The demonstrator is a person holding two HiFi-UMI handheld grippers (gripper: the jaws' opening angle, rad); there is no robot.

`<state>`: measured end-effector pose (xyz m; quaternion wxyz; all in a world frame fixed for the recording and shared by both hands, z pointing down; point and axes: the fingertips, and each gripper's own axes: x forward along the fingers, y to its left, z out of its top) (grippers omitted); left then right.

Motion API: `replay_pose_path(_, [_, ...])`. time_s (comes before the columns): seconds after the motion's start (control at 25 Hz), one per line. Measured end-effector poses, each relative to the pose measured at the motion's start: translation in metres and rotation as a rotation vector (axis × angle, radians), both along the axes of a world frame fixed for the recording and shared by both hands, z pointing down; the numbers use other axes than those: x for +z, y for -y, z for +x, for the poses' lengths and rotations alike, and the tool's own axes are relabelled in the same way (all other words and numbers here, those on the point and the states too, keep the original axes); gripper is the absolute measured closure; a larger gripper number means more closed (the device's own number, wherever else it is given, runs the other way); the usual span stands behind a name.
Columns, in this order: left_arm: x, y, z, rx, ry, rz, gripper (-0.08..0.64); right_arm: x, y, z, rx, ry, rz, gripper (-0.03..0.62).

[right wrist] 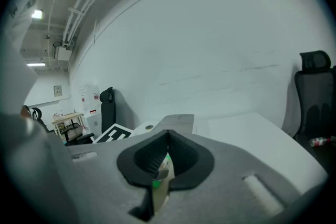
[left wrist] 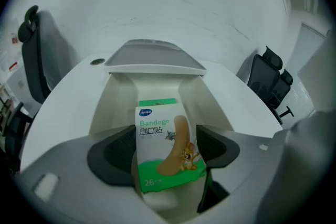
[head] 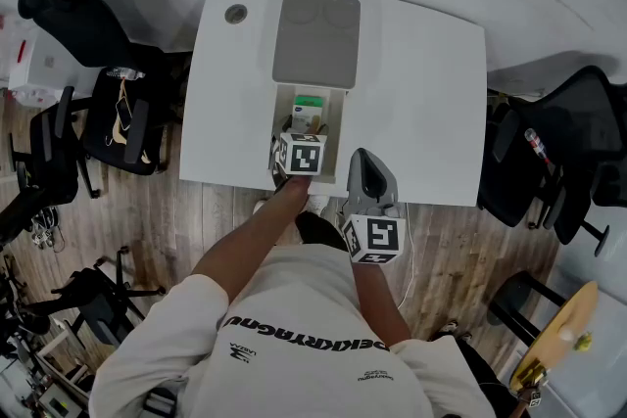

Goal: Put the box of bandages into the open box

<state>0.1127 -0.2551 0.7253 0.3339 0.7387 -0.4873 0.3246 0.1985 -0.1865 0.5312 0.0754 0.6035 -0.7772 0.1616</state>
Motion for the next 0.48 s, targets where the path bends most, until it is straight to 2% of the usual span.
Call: replay_pose_path(0.48, [0.0101,-0.0023,-0.0012,0.01,0.011,-0.043,0.192,-0.0014,0.0046,-0.0041,-0.011,-0.02,0.009,0.594])
